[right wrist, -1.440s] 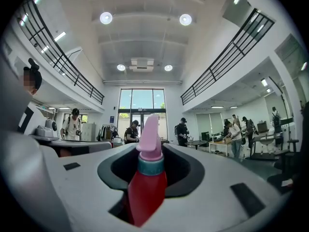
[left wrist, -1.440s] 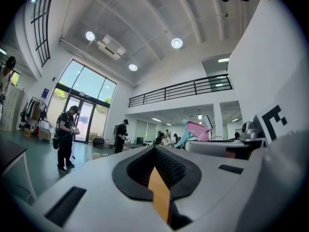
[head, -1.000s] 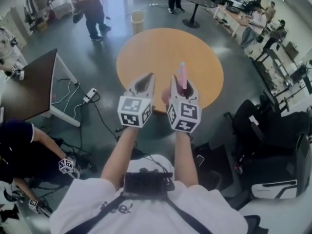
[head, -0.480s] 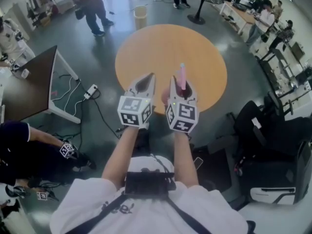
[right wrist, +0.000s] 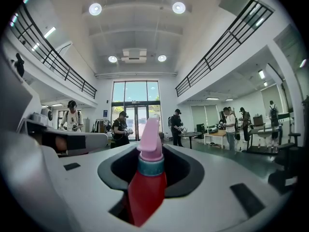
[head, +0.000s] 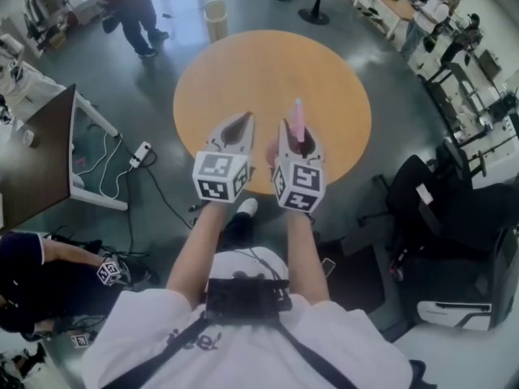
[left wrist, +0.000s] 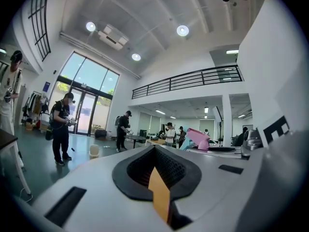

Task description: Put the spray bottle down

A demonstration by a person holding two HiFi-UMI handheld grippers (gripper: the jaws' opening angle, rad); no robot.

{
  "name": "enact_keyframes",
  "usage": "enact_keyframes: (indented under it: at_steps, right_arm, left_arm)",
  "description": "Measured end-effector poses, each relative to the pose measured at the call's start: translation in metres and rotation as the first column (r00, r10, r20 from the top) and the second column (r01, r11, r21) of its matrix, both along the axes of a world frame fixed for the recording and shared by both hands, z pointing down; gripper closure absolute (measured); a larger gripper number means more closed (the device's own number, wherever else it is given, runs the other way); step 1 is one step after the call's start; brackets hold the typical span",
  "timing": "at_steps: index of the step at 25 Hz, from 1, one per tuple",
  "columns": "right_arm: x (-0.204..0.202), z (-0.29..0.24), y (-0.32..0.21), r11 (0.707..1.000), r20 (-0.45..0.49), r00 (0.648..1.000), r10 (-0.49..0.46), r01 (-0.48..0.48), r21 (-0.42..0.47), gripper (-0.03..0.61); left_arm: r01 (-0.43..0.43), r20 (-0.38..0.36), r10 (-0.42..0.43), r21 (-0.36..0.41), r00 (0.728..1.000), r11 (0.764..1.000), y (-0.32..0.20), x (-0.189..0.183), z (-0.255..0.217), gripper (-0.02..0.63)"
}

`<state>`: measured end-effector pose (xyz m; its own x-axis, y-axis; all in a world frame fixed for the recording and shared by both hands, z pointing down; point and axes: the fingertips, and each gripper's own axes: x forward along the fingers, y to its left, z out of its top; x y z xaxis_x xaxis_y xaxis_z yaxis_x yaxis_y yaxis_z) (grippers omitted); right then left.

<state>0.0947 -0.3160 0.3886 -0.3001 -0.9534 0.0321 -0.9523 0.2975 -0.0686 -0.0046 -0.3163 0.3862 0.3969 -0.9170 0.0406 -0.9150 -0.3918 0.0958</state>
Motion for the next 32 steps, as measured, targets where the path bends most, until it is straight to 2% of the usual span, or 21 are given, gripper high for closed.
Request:
enact_keyframes:
  at_steps: [14,24,28,32]
  right_arm:
    - [0.007,0.058,-0.072,0.993,-0.035,0.998,0.053,-0.056,-0.104,0.417]
    - [0.004,0.106,-0.102,0.988,-0.078,0.995,0.056,-0.067,-0.141,0.417]
    - [0.01,0.127,-0.111,0.982,-0.085,0.995,0.053,-0.067,-0.174,0.416]
    - [0.012,0.146,-0.123,0.977,-0.102,0.993,0.06,-0.08,-0.199,0.416]
  left_arm:
    - [-0.032,0.002,0.032,-0.109,0.999,0.994,-0.073,0.004,0.044,0.603]
    - [-0.04,0.002,0.042,-0.199,0.999,0.979,-0.105,0.001,0.09,0.603]
    - [-0.091,-0.017,0.089,-0.22,0.996,0.971,-0.111,0.011,0.105,0.603]
    - [-0.082,-0.012,0.081,-0.25,0.997,0.965,-0.12,0.007,0.124,0.603]
